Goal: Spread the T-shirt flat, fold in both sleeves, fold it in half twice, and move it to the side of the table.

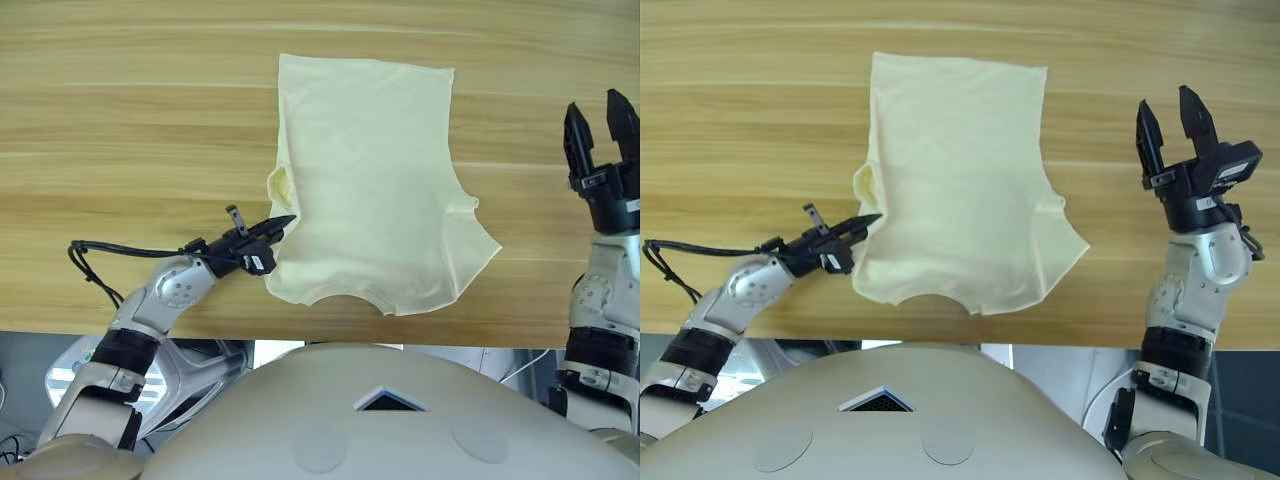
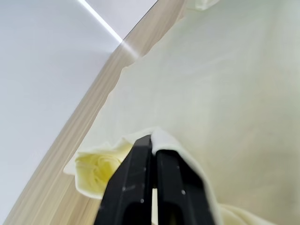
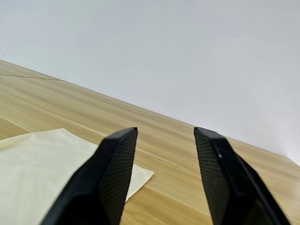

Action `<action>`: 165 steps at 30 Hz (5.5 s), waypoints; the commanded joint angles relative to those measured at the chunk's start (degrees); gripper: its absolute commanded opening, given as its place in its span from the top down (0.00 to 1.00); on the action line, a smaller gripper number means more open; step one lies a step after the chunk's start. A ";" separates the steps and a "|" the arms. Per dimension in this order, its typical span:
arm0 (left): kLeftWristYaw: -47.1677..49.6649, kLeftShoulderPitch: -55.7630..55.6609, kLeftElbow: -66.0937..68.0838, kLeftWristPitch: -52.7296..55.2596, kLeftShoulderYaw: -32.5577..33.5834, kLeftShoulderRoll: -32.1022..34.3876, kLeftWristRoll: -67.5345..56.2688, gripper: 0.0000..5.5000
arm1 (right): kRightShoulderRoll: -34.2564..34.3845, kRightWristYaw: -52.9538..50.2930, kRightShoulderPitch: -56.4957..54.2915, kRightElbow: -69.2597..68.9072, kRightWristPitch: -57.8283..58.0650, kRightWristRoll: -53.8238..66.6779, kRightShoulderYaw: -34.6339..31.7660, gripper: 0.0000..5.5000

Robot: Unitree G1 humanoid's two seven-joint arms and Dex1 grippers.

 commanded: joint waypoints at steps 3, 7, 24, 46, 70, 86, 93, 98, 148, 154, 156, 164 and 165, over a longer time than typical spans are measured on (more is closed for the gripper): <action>-4.51 -1.25 4.83 0.98 -4.10 0.90 3.83 0.96 | 0.33 0.25 -2.19 0.45 -0.01 -1.10 0.86 0.59; -6.62 -1.08 5.57 0.28 -6.18 1.11 3.14 0.84 | 0.34 0.20 -3.36 1.08 0.21 -1.69 1.05 0.59; -2.03 3.28 -1.94 -2.25 0.15 -1.85 -9.80 0.50 | -8.28 -5.78 5.62 -1.03 -10.68 -30.03 0.31 0.59; -1.26 4.57 -14.62 0.57 8.66 -6.37 -16.53 0.50 | -22.14 -15.66 22.43 -1.14 -12.85 -69.09 16.60 0.59; -3.73 4.95 -13.38 0.35 8.26 -8.14 -16.93 0.50 | -27.54 -25.55 20.47 3.65 -10.39 -68.02 25.01 0.99; -3.76 4.69 -11.03 -0.86 9.18 -8.78 -18.22 0.50 | -18.88 -34.49 14.14 6.58 -18.12 -55.28 24.80 0.99; -4.11 3.88 -8.80 -1.51 8.74 -9.36 -18.21 0.50 | -17.96 -30.00 15.42 -1.10 -20.39 -47.18 25.02 0.99; -4.36 3.22 -6.81 -2.30 8.61 -10.21 -18.16 0.50 | -18.68 -25.10 16.85 -4.31 -21.67 -41.53 25.26 0.99; -9.44 9.13 -6.89 1.65 7.29 11.94 10.43 0.50 | -27.61 -11.42 22.47 0.04 -19.55 -56.00 24.51 0.40; -17.79 10.62 -16.14 -0.20 0.76 16.07 3.34 0.50 | -29.65 -8.87 22.69 -5.35 -20.52 -54.42 27.70 0.40; -19.09 9.57 -15.79 -0.15 0.20 16.98 2.93 0.50 | -30.06 -8.19 22.73 -6.97 -20.39 -53.82 28.80 0.40; -20.23 7.03 -13.64 0.25 -0.63 16.88 1.07 0.50 | -32.49 -4.94 22.43 -11.43 -19.10 -51.01 30.18 0.40; -19.99 6.59 -13.03 0.17 -0.73 16.54 1.12 0.50 | -32.37 -4.65 21.71 -11.20 -19.00 -50.83 30.54 0.40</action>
